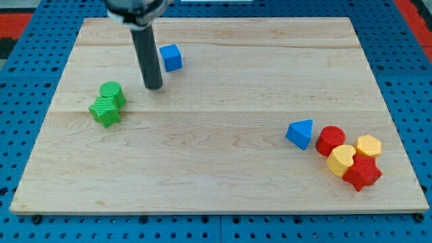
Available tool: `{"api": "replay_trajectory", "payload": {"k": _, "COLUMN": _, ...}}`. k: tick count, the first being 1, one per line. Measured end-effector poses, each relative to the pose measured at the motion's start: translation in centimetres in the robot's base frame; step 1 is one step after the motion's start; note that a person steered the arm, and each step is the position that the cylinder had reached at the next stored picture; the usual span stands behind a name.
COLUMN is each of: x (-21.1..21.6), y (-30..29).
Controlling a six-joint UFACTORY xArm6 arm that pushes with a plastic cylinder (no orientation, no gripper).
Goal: Slide the blue triangle to the center
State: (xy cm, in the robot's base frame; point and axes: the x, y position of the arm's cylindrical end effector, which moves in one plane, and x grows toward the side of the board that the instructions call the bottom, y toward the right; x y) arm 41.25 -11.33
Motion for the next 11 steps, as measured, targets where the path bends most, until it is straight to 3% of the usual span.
{"api": "replay_trajectory", "payload": {"k": 2, "x": 10.3, "y": 12.9}}
{"api": "replay_trajectory", "payload": {"k": 4, "x": 10.0, "y": 13.9}}
{"api": "replay_trajectory", "payload": {"k": 6, "x": 12.2, "y": 18.7}}
{"api": "replay_trajectory", "payload": {"k": 8, "x": 12.1, "y": 26.0}}
{"api": "replay_trajectory", "payload": {"k": 9, "x": 11.4, "y": 26.0}}
{"api": "replay_trajectory", "payload": {"k": 11, "x": 4.4, "y": 27.1}}
